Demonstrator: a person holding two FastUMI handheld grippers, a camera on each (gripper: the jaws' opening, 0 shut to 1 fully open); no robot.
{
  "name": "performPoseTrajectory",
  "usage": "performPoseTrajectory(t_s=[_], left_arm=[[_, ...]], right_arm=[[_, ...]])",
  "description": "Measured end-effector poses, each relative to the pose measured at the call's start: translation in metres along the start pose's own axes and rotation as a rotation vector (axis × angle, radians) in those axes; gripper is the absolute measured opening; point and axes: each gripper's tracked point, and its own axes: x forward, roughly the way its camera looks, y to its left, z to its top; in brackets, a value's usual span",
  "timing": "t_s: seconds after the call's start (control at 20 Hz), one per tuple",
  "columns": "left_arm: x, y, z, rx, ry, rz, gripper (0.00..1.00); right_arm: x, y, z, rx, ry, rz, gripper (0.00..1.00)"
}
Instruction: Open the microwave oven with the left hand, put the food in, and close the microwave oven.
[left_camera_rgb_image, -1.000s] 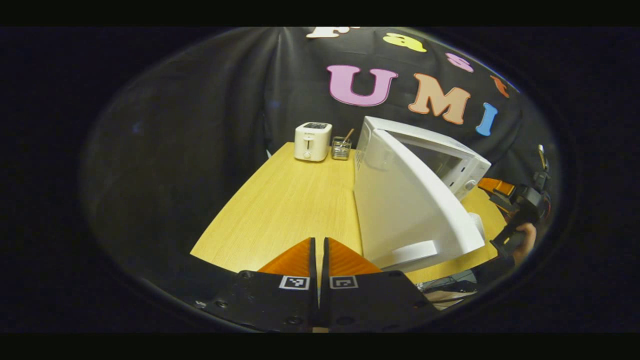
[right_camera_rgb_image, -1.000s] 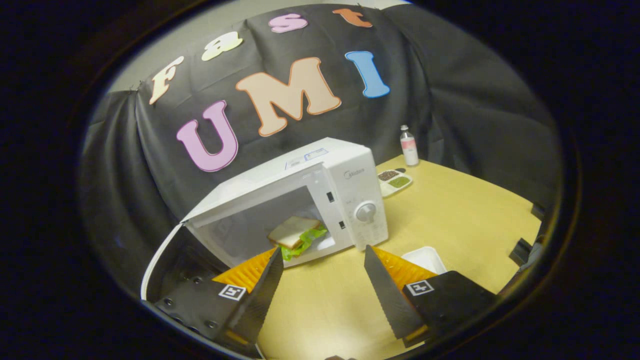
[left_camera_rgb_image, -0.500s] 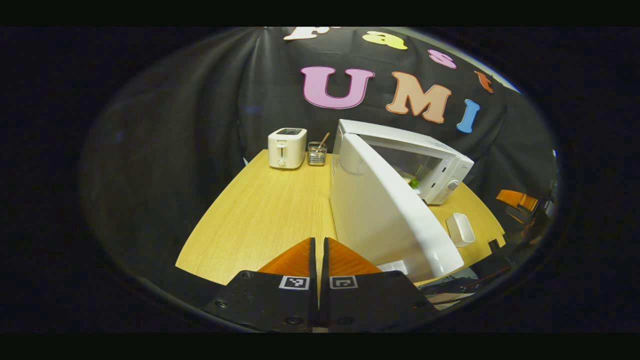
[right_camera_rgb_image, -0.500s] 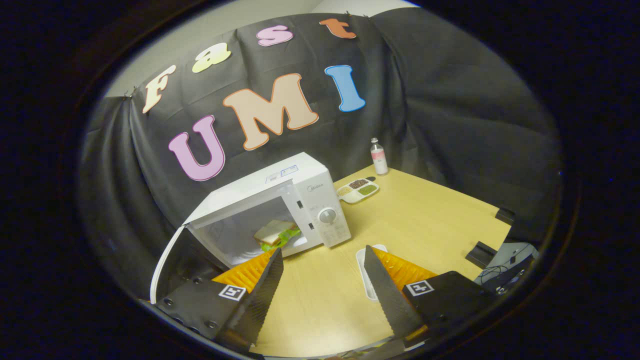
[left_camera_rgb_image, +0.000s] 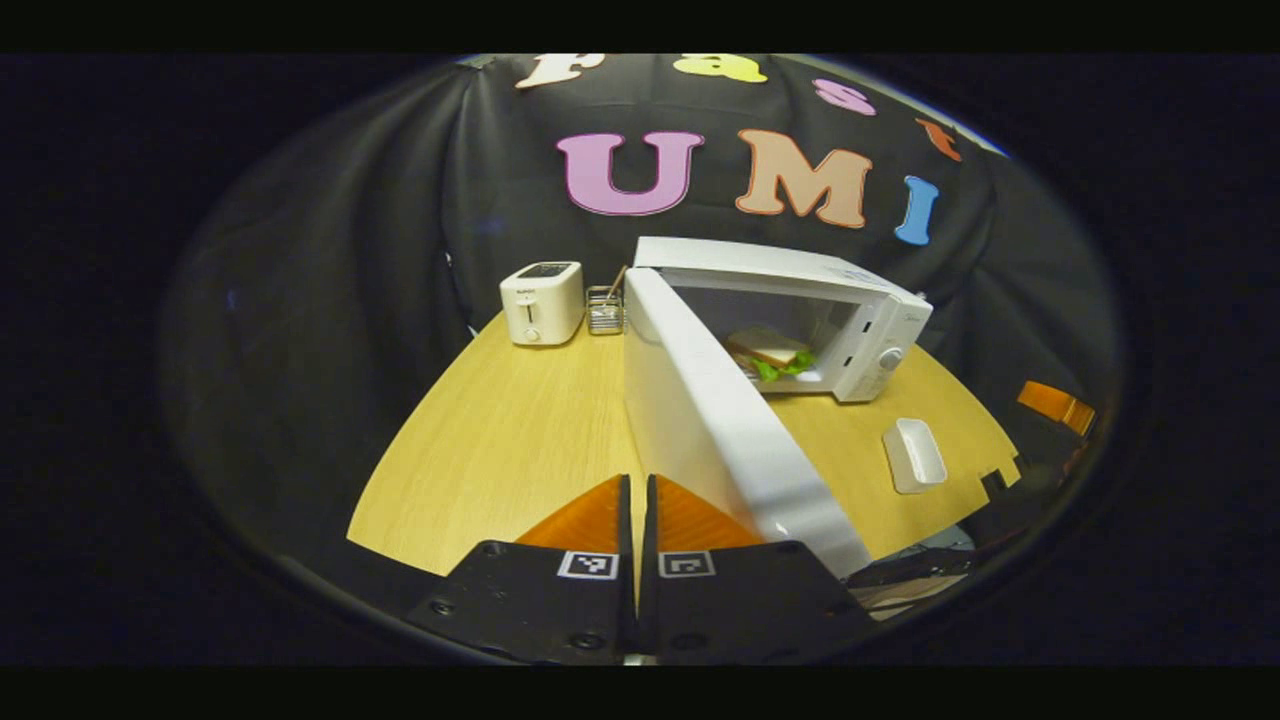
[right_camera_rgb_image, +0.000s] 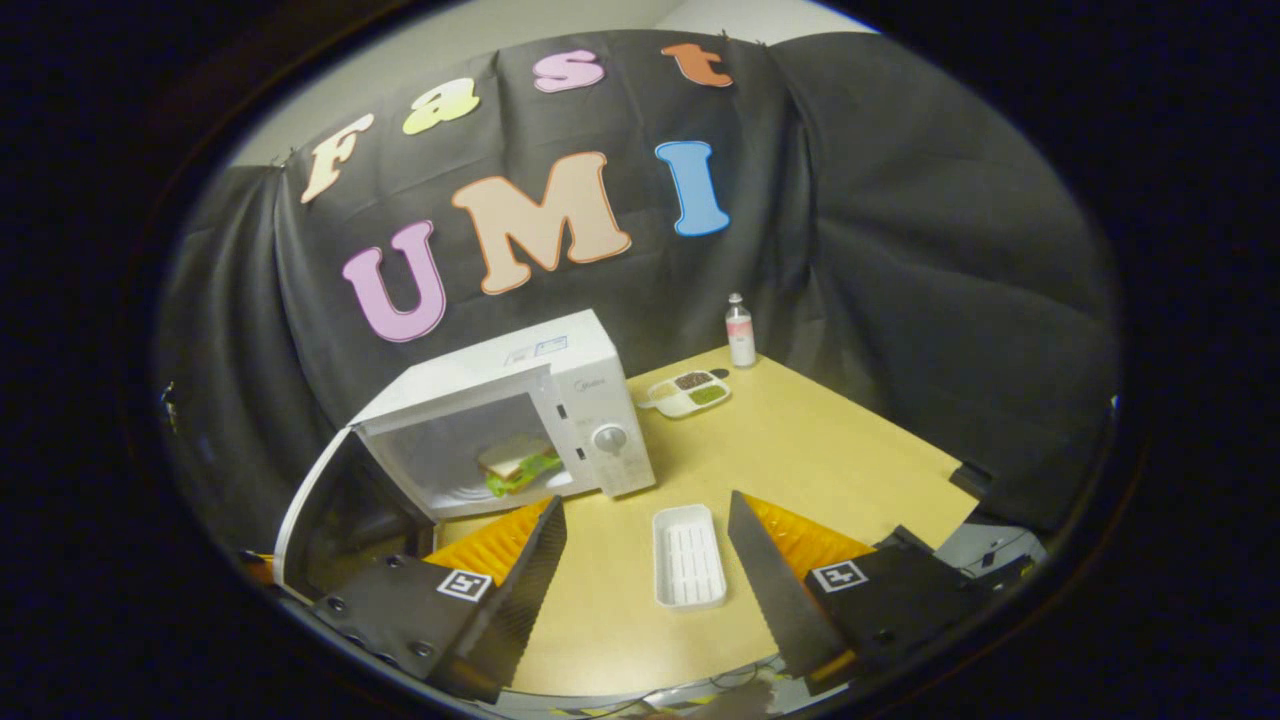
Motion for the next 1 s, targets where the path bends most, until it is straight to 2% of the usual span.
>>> performPoseTrajectory(t_s=[0.25,0.3,0.55,0.75,1.0], left_arm=[[0.009,-0.052,0.009,-0.068,-0.009,0.011,0.01],[0.011,-0.062,0.011,-0.076,-0.013,0.010,0.00],[0.029,-0.112,0.024,-0.073,-0.030,0.003,0.01],[0.045,-0.152,0.038,-0.037,-0.055,-0.035,0.01],[0.072,-0.200,0.071,0.015,-0.102,-0.127,0.01]], right_arm=[[0.017,-0.030,0.013,-0.044,0.017,0.029,0.91],[0.019,-0.036,0.016,-0.051,0.018,0.037,1.00],[0.033,-0.064,0.033,-0.060,0.007,0.062,1.00],[0.040,-0.079,0.047,-0.065,-0.015,0.057,0.99],[0.044,-0.088,0.052,-0.064,-0.032,0.058,0.99]])
